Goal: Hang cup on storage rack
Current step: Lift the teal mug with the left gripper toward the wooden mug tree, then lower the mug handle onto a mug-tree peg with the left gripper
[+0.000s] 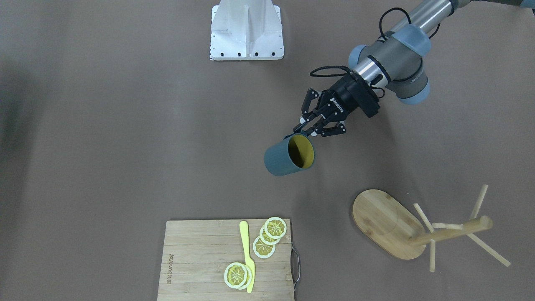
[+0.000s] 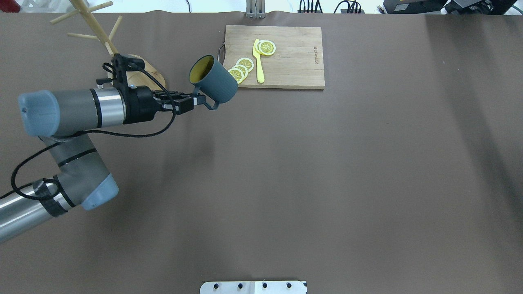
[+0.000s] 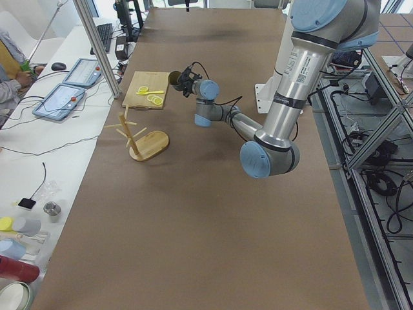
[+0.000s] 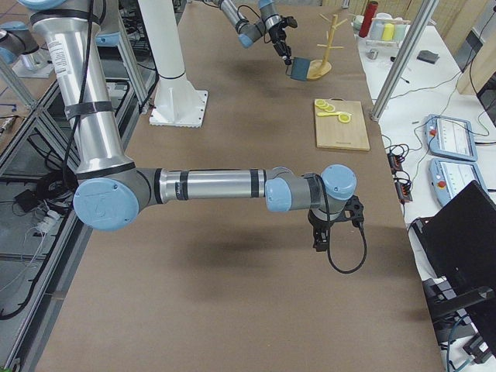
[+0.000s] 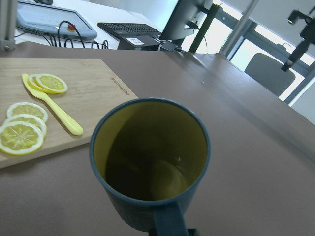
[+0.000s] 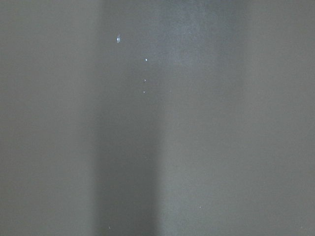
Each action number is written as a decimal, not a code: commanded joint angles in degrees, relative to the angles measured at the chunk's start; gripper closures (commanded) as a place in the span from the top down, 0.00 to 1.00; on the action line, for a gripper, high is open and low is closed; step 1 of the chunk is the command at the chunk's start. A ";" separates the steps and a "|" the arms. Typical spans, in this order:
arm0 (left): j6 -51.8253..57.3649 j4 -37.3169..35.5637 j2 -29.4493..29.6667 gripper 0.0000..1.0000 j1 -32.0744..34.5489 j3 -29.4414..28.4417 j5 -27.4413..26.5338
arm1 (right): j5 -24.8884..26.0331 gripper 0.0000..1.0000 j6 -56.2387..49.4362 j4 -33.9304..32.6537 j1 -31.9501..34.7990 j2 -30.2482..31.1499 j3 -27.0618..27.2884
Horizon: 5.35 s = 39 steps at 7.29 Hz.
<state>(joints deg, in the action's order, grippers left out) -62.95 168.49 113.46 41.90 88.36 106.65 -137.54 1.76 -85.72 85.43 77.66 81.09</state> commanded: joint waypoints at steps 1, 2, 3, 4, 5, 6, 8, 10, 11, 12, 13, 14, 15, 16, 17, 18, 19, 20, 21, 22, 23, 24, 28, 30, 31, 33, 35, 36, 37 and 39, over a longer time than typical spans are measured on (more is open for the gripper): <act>-10.84 0.00 -0.08 0.00 6.78 -1.25 7.34 | -0.54 0.99 -0.36 0.99 0.00 0.30 0.29; -16.79 0.35 -0.08 0.00 7.49 -1.35 7.35 | -0.62 0.99 -0.27 1.08 0.00 0.65 0.30; -19.03 0.52 -0.08 0.00 8.71 -1.52 7.43 | -0.54 1.00 -0.88 1.17 0.00 1.70 0.99; -23.23 0.87 0.01 0.00 9.77 -2.39 7.43 | -0.71 1.00 -0.19 1.08 0.00 1.88 2.04; -32.40 6.36 0.88 0.00 11.26 -6.32 7.43 | -0.89 1.00 -0.18 1.08 0.00 1.97 2.40; -37.80 13.46 2.11 0.00 11.45 -11.40 6.82 | -0.89 1.00 -0.18 1.08 0.00 1.97 2.41; -50.37 14.76 4.74 0.00 11.80 -13.73 1.75 | -0.89 1.00 -0.09 0.64 0.00 2.06 3.63; -62.76 20.95 5.89 0.00 12.15 -17.75 -3.27 | -0.89 1.00 -0.09 0.55 0.00 2.06 3.90; -68.30 27.35 6.16 0.00 12.07 -21.87 -6.42 | -0.98 1.00 -0.09 0.55 0.00 2.06 3.99; -70.71 29.59 6.51 0.00 12.07 -23.65 -8.19 | -1.15 1.00 -0.09 0.46 0.00 2.06 4.42; -75.34 29.96 6.69 0.00 12.07 -23.67 -11.34 | -1.33 1.00 0.69 0.38 0.00 2.32 5.21; -78.17 32.40 6.69 0.00 12.07 -25.06 -13.38 | -1.33 1.00 1.31 0.37 0.00 2.41 5.74; -78.90 33.91 6.69 0.00 12.07 -26.12 -14.18 | -1.33 1.00 1.40 0.37 0.00 2.32 5.75; -82.99 34.18 6.78 0.00 11.98 -26.13 -16.97 | -1.33 1.00 1.40 0.37 0.00 2.32 5.75; -83.82 35.32 6.78 0.00 11.98 -26.92 -17.96 | -1.33 1.00 1.40 0.37 0.00 2.32 5.83; -84.70 36.72 6.69 0.00 11.98 -27.97 -18.05 | -1.33 1.00 1.40 0.37 0.00 2.41 5.83; -85.49 38.13 6.69 0.00 11.98 -29.02 -18.06 | -1.41 1.00 2.36 0.37 0.00 2.41 6.01; -87.84 38.49 6.52 0.00 12.15 -29.21 -18.06 | -1.42 1.00 2.72 0.46 0.00 2.32 6.10; -87.87 39.97 6.43 0.00 12.07 -30.43 -18.06 | -1.42 1.00 2.81 0.38 0.00 2.32 6.36; -87.96 41.47 6.17 0.00 12.15 -31.31 -17.88 | -1.42 1.00 2.81 0.37 0.00 2.41 6.36; -87.96 45.48 5.21 0.00 12.24 -33.23 -17.53 | -1.42 1.00 3.24 0.37 0.00 2.41 6.71; -88.04 47.35 4.76 0.00 12.16 -34.21 -17.53 | -1.42 1.00 3.60 0.37 0.00 2.41 6.89; -88.22 48.42 4.23 0.00 12.59 -34.39 -17.44 | -1.68 1.00 4.74 0.37 -0.09 2.85 7.68; -89.00 48.51 4.14 0.00 12.94 -34.66 -17.44 | -1.94 1.00 4.74 0.37 0.00 2.85 7.68; -88.92 48.60 3.62 0.00 13.12 -34.66 -17.44 | -2.29 1.00 5.18 0.37 0.00 2.85 7.68; -87.35 48.60 2.92 0.00 13.03 -34.75 -17.44 | -2.47 1.00 7.55 0.37 -0.09 3.37 9.52; -86.64 48.60 2.82 0.10 12.95 -34.75 -17.44 | -2.38 1.00 7.64 0.37 -0.09 3.38 9.70; -86.55 48.60 2.82 0.30 12.86 -34.75 -17.44 | -2.38 1.00 7.64 0.37 -0.09 3.38 9.70; -86.55 48.60 2.82 0.48 12.94 -34.66 -17.44 | -2.38 1.00 7.64 0.37 -0.09 3.46 9.70; -86.99 48.60 2.82 0.97 12.95 -34.13 -17.44 | -2.38 1.00 8.08 0.37 -0.09 3.38 9.70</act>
<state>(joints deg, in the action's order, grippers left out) -149.72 217.09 116.28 54.83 53.85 89.21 -139.92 9.58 -85.34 85.35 81.09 90.79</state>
